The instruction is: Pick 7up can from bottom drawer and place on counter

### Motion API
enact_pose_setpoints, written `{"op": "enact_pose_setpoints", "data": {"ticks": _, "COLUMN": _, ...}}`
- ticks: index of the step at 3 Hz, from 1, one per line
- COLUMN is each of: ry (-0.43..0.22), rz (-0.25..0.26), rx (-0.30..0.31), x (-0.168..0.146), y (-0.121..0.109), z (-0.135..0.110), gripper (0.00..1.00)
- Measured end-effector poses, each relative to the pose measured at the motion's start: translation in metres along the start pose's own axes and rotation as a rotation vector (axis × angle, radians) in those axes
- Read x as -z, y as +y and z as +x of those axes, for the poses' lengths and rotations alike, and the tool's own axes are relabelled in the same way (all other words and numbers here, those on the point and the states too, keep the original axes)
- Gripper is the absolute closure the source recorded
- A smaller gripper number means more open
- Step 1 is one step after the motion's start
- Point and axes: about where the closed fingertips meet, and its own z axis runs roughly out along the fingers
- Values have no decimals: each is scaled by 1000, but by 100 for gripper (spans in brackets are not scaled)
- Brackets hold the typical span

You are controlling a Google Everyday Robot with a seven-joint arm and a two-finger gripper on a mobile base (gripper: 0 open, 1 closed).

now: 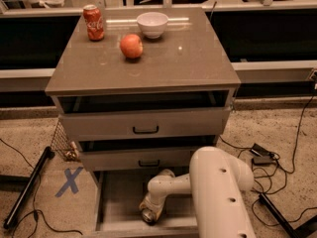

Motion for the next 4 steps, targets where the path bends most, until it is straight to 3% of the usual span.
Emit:
{"op": "enact_pose_setpoints", "data": {"ticks": 1, "ry": -32, "rz": 34, "rx": -8, "x": 2, "y": -5, "z": 0, "gripper": 64}}
{"op": "enact_pose_setpoints", "data": {"ticks": 2, "ry": -199, "rz": 252, "rx": -163, "x": 20, "y": -16, "z": -2, "gripper": 95}}
{"op": "enact_pose_setpoints", "data": {"ticks": 3, "ry": -324, "rz": 453, "rx": -227, "x": 58, "y": -12, "z": -9, "gripper": 100}}
{"op": "enact_pose_setpoints", "data": {"ticks": 4, "ry": -324, "rz": 624, "rx": -174, "x": 116, "y": 13, "z": -2, "gripper": 100}}
